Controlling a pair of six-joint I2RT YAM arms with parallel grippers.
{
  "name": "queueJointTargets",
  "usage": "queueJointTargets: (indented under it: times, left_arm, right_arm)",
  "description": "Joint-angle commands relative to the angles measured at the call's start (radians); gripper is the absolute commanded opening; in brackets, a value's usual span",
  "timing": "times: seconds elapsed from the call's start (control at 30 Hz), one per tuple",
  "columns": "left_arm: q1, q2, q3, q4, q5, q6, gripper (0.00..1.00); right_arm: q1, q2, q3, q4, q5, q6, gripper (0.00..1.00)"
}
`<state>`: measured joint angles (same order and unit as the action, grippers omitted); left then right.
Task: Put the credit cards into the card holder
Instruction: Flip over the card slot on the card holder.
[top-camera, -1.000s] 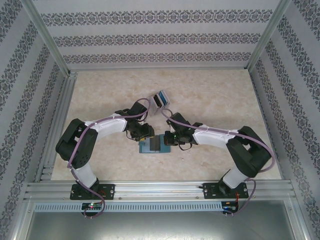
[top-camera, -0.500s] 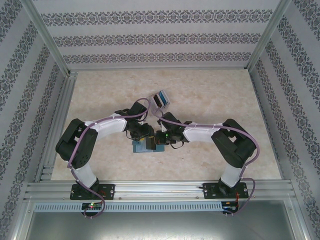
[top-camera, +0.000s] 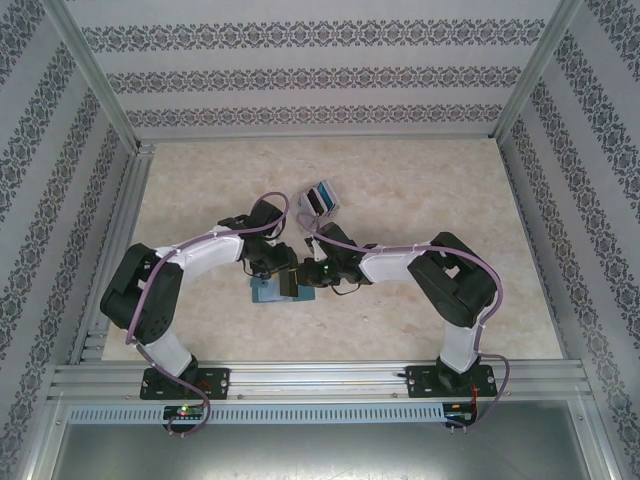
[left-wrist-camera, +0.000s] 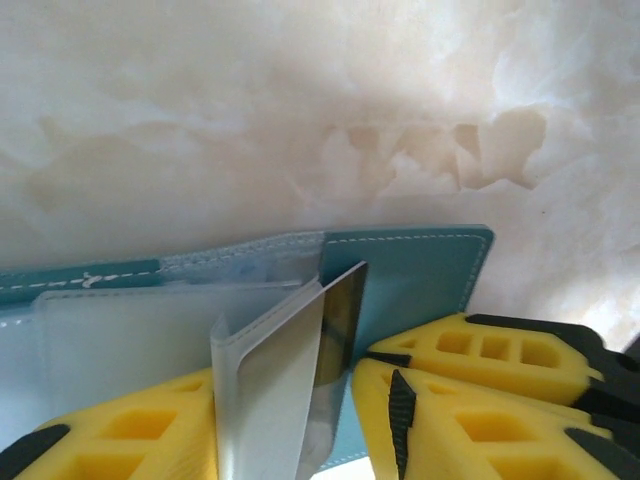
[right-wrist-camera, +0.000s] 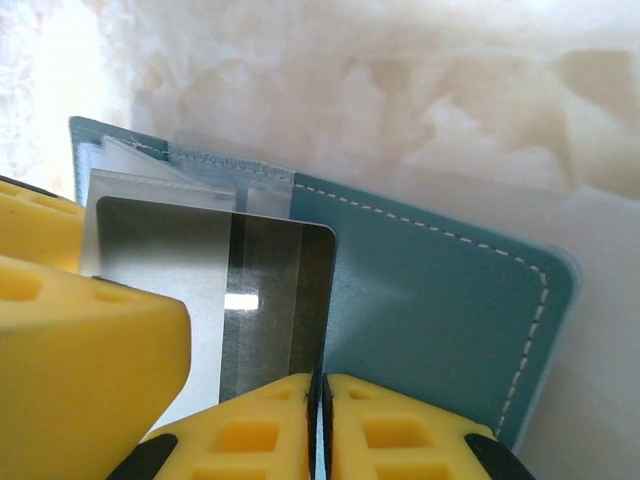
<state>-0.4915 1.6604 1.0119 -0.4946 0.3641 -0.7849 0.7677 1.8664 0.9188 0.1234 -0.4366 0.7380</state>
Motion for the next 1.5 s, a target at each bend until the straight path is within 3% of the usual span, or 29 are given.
queueJointTargets:
  times: [0.0, 0.4, 0.6, 0.7, 0.9, 1.1, 1.33, 1.47]
  left_arm:
    - [0.016, -0.056, -0.005, -0.002, 0.048, 0.025, 0.46]
    - [0.120, -0.118, -0.072, -0.002, 0.068, 0.053, 0.46]
    - [0.121, -0.091, -0.099, 0.038, 0.100, 0.043, 0.46]
    - [0.121, -0.088, -0.100, 0.052, 0.107, 0.035, 0.46]
    - [0.118, -0.079, -0.104, 0.089, 0.142, 0.010, 0.46]
    - [0.101, -0.080, -0.121, 0.116, 0.155, -0.015, 0.46]
    - [0.081, -0.032, -0.159, 0.179, 0.187, -0.041, 0.46]
    - [0.081, -0.027, -0.131, 0.124, 0.152, 0.000, 0.46]
  right_arm:
    - [0.041, 0.083, -0.006, -0.053, 0.005, 0.000, 0.15]
    - [0.064, 0.195, 0.024, -0.030, 0.020, 0.001, 0.28]
    - [0.073, 0.225, 0.061, -0.054, 0.015, -0.013, 0.34]
    - [0.083, 0.233, 0.092, -0.129, 0.056, -0.034, 0.30]
    - [0.088, 0.246, 0.103, -0.141, 0.066, -0.023, 0.07]
    - [0.094, 0.238, 0.124, -0.211, 0.129, -0.019, 0.07]
    - [0.093, 0.202, 0.120, -0.191, 0.112, -0.004, 0.09]
    - [0.091, 0.200, 0.119, -0.162, 0.079, 0.003, 0.10]
